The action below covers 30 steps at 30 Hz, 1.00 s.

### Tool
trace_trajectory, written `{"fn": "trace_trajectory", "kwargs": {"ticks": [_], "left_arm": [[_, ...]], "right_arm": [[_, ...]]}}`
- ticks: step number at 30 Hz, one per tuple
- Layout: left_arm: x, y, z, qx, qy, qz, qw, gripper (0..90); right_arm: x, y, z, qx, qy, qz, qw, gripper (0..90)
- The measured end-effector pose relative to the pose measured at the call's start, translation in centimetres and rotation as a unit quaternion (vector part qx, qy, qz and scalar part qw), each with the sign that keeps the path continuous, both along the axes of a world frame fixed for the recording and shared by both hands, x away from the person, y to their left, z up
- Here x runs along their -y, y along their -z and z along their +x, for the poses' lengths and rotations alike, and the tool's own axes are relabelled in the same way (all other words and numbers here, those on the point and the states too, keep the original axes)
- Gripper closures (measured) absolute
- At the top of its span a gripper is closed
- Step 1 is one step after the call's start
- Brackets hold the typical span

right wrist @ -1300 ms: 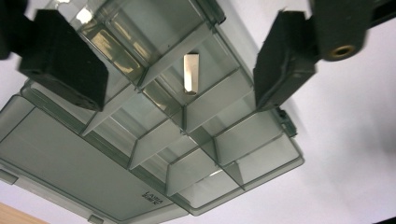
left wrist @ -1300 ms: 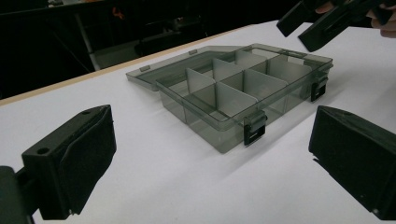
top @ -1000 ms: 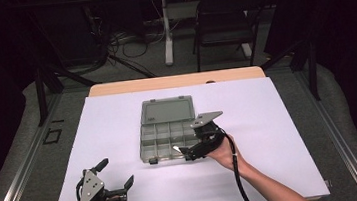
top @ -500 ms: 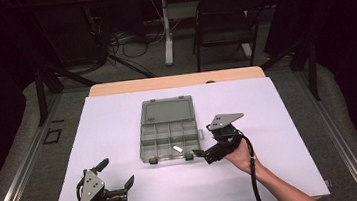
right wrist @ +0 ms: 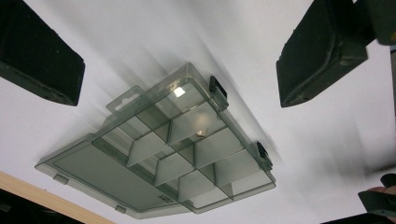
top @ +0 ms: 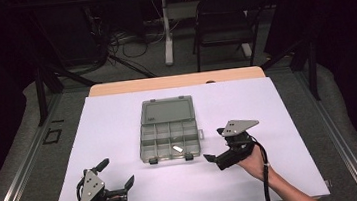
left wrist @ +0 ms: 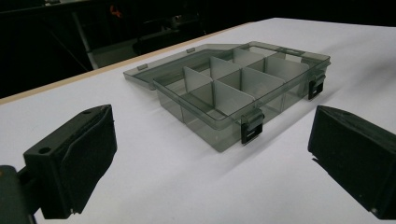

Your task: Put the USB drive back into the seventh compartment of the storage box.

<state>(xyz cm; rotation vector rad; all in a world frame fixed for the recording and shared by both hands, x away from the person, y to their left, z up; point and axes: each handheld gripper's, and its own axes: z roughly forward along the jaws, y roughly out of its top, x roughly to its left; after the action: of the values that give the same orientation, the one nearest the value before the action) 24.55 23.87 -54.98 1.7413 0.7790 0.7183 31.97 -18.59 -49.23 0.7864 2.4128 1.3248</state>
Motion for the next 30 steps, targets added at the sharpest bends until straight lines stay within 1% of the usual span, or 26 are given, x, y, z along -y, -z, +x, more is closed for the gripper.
{"fn": "trace_trajectory", "kwargs": {"ticks": [19,26,30], "left_arm": [[0.0,0.0,0.0,-0.001,0.000,0.000,1.0000,1.5],[0.0,0.0,0.0,-0.001,0.001,0.000,1.0000,1.5],[0.0,0.0,0.0,-0.001,0.001,-0.001,1.0000,1.5]], "right_arm": [[2.9,0.5,-1.9,0.024,0.009,0.010,0.9996,0.8],[4.1,0.9,-2.6,0.031,0.016,0.013,0.9993,0.8],[4.7,1.3,-3.0,0.029,0.019,0.020,0.9992,0.8]]}}
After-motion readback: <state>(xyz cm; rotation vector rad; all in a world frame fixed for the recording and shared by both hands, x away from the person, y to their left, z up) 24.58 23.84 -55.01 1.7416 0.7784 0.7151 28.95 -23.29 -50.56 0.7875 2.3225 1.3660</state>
